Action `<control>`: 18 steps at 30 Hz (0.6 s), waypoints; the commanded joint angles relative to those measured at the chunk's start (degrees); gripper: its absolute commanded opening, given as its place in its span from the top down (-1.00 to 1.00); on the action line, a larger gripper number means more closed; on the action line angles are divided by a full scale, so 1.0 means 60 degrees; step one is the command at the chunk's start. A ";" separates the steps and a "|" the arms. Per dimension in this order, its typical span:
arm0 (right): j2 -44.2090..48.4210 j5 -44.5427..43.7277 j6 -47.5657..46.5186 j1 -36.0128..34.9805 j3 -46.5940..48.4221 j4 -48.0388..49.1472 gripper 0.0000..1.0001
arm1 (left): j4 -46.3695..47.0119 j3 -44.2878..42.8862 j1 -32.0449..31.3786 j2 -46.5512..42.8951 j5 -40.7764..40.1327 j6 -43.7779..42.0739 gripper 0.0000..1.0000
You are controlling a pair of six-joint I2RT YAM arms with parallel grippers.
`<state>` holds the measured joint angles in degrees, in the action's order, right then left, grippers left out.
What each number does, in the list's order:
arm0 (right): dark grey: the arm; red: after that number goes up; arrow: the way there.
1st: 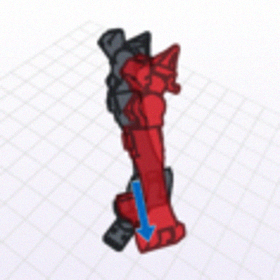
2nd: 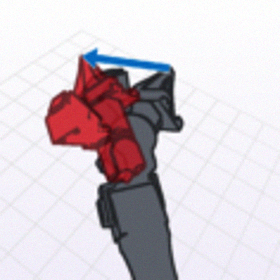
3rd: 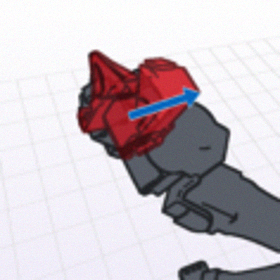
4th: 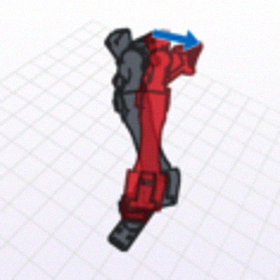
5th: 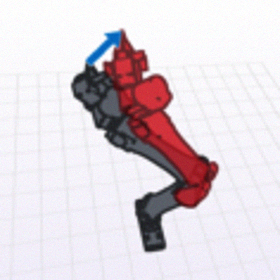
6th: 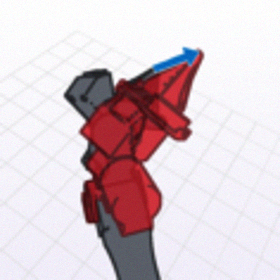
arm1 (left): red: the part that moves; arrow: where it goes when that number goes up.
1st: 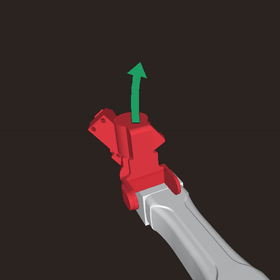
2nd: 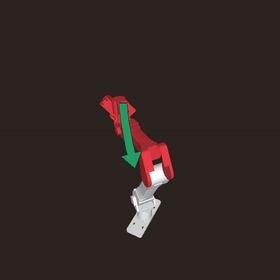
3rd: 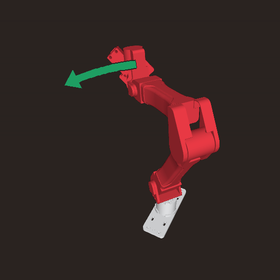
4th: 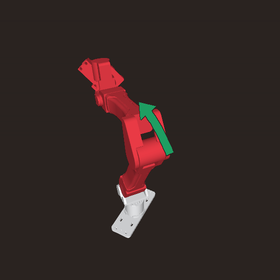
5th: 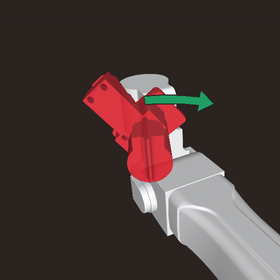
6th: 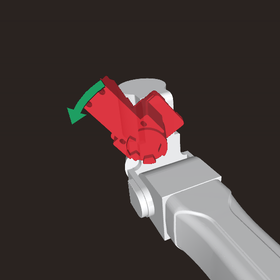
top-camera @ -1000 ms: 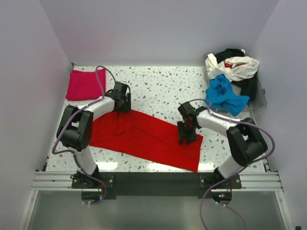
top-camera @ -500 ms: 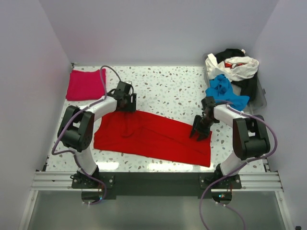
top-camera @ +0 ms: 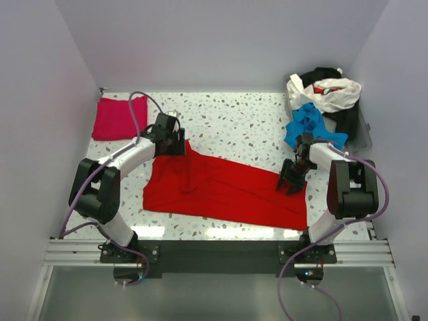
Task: Fold and stack the t-shirts
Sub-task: Fold the tshirt
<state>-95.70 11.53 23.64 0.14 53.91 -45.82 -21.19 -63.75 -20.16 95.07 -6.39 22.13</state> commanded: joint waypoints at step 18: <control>-0.0149 -0.0413 -0.0116 0.0284 0.0024 0.0577 -0.02 | 0.0865 0.0048 -0.0053 0.1235 0.0524 0.0604 -0.19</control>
<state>-96.38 11.62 22.59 0.38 54.63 -46.13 -19.03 -62.02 -20.34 102.28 -3.60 24.97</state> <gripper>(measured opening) 0.506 0.607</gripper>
